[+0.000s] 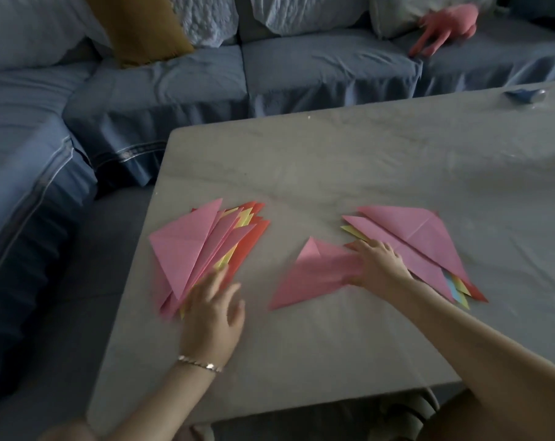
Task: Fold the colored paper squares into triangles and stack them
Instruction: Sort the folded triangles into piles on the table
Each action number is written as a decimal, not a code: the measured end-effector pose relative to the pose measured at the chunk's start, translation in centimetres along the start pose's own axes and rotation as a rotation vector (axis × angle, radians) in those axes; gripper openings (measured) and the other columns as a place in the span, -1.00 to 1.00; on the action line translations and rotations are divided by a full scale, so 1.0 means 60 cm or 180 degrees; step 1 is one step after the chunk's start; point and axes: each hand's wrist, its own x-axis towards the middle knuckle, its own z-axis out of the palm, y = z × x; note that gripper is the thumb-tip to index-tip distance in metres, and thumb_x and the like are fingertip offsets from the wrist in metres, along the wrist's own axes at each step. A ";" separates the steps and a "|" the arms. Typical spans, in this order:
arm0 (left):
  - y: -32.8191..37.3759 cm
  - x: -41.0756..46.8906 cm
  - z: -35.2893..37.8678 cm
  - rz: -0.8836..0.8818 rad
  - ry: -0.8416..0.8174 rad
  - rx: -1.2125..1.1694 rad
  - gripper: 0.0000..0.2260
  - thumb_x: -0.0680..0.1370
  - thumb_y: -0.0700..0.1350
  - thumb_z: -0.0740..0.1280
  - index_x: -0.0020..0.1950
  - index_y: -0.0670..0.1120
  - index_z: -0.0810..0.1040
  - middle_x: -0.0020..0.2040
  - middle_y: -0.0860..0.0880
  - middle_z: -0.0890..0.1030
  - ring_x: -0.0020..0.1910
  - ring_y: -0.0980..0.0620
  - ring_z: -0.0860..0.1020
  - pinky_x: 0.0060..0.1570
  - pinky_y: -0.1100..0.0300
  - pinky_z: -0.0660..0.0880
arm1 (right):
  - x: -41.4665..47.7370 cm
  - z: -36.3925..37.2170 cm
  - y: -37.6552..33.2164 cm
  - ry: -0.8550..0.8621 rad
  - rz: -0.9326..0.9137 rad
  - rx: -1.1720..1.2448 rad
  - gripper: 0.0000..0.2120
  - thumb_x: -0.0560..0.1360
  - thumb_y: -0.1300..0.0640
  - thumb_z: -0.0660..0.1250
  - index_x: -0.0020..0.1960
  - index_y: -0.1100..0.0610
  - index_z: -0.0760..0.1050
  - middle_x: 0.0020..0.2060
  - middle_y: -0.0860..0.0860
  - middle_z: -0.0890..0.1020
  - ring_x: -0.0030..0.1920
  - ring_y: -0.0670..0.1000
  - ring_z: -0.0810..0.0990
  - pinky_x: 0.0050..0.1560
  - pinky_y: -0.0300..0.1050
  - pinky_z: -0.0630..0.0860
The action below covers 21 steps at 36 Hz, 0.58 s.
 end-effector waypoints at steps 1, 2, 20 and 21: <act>-0.012 0.011 -0.006 -0.0244 0.0221 0.0076 -0.78 0.40 -0.17 0.40 0.01 -0.19 0.62 0.26 -0.25 0.49 0.27 -0.24 0.44 0.20 -0.15 0.40 | 0.007 -0.003 -0.004 -0.0119 0.0099 -0.0038 -0.19 0.25 -0.17 0.50 0.40 -0.07 0.24 0.34 0.05 0.36 0.33 0.15 0.29 0.29 0.01 0.27; -0.024 0.021 -0.011 -0.0522 0.0349 0.0157 -0.70 0.34 -0.26 0.45 0.06 -0.22 0.60 0.28 -0.31 0.44 0.29 -0.29 0.39 0.22 -0.17 0.36 | 0.012 -0.002 -0.008 -0.0242 0.0199 -0.0061 -0.17 0.22 -0.19 0.51 0.39 -0.08 0.24 0.34 0.03 0.36 0.33 0.15 0.29 0.29 0.01 0.27; -0.060 0.073 -0.031 -0.2565 0.0473 -0.1114 -0.62 0.39 -0.34 0.33 0.19 -0.16 0.46 0.03 -0.19 0.58 0.01 -0.19 0.54 -0.05 0.10 0.41 | -0.031 -0.025 0.057 0.1661 0.0719 0.2103 -0.71 0.40 0.17 0.43 0.08 0.20 0.50 -0.11 0.12 0.60 -0.19 0.05 0.48 -0.28 -0.15 0.31; -0.057 0.073 -0.032 -0.2584 0.0494 -0.1189 -0.64 0.40 -0.33 0.32 0.19 -0.16 0.46 0.00 -0.17 0.59 -0.01 -0.17 0.55 -0.05 0.11 0.41 | -0.029 -0.030 0.068 0.1717 0.0865 0.2102 -0.62 0.39 0.17 0.43 0.18 0.21 0.48 -0.02 0.16 0.61 -0.14 0.06 0.51 -0.19 -0.15 0.34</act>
